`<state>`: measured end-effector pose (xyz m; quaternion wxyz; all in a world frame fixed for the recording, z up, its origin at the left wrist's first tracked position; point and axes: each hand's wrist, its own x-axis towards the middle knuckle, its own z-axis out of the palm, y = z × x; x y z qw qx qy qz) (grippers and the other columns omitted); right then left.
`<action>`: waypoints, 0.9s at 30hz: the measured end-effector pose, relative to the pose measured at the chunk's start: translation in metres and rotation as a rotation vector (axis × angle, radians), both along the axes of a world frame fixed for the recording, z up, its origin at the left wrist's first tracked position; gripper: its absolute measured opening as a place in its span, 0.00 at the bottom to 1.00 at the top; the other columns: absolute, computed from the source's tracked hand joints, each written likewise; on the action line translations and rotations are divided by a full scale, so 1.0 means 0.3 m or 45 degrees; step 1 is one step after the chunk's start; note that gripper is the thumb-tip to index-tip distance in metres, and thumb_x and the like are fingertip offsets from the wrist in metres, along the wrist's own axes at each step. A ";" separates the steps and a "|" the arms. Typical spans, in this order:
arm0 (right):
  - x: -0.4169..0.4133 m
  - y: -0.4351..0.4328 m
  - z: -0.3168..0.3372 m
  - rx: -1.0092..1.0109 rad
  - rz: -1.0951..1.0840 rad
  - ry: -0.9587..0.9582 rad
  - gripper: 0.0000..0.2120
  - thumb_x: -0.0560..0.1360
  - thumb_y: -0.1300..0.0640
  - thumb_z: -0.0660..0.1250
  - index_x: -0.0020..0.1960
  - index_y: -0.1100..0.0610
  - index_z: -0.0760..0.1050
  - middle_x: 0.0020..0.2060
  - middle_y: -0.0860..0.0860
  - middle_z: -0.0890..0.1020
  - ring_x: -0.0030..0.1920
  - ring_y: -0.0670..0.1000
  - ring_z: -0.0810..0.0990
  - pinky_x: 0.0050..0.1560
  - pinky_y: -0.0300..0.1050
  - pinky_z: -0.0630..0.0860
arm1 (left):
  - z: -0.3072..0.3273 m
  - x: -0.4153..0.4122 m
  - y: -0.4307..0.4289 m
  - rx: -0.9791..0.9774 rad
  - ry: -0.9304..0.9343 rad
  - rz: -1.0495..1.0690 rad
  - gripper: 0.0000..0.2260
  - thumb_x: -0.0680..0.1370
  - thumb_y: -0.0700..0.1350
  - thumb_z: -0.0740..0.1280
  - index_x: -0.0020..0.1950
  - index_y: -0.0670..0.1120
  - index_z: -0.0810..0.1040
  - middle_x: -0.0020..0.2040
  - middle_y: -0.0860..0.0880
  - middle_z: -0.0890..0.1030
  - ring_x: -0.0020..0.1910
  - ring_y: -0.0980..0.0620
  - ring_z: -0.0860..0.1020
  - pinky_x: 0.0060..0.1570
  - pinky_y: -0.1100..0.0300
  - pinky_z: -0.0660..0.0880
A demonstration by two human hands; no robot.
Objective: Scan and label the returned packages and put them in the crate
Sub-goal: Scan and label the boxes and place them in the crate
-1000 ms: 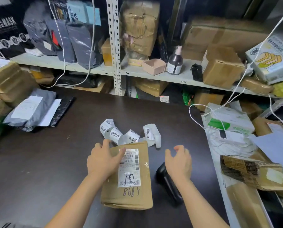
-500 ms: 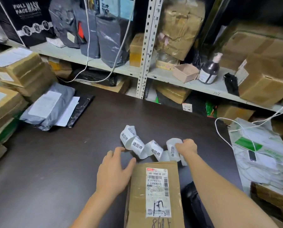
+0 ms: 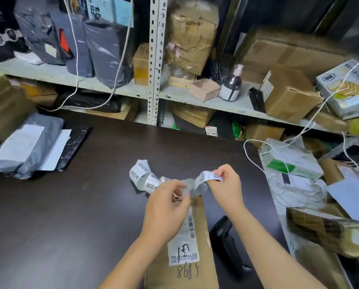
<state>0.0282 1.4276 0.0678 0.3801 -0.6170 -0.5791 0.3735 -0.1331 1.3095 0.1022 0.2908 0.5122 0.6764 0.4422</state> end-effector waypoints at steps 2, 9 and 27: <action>-0.001 -0.046 0.051 0.044 0.051 0.037 0.13 0.68 0.64 0.67 0.38 0.50 0.64 0.35 0.47 0.75 0.33 0.48 0.67 0.30 0.43 0.65 | 0.031 0.076 0.005 -0.086 -0.127 -0.053 0.05 0.75 0.56 0.69 0.50 0.62 0.77 0.40 0.57 0.80 0.36 0.61 0.76 0.35 0.72 0.71; 0.059 -0.181 0.178 0.105 0.279 0.115 0.10 0.65 0.58 0.71 0.42 0.48 0.72 0.37 0.44 0.79 0.37 0.45 0.75 0.35 0.37 0.71 | 0.100 0.218 0.013 -0.017 -0.707 0.048 0.11 0.76 0.55 0.72 0.58 0.59 0.80 0.37 0.49 0.81 0.34 0.55 0.75 0.39 0.61 0.71; 0.248 -0.293 0.236 0.073 0.455 0.487 0.16 0.78 0.60 0.69 0.57 0.40 0.76 0.46 0.50 0.86 0.49 0.50 0.86 0.43 0.41 0.81 | 0.168 0.228 -0.008 0.197 -0.095 0.163 0.07 0.75 0.50 0.73 0.53 0.56 0.83 0.51 0.54 0.76 0.45 0.60 0.76 0.47 0.65 0.72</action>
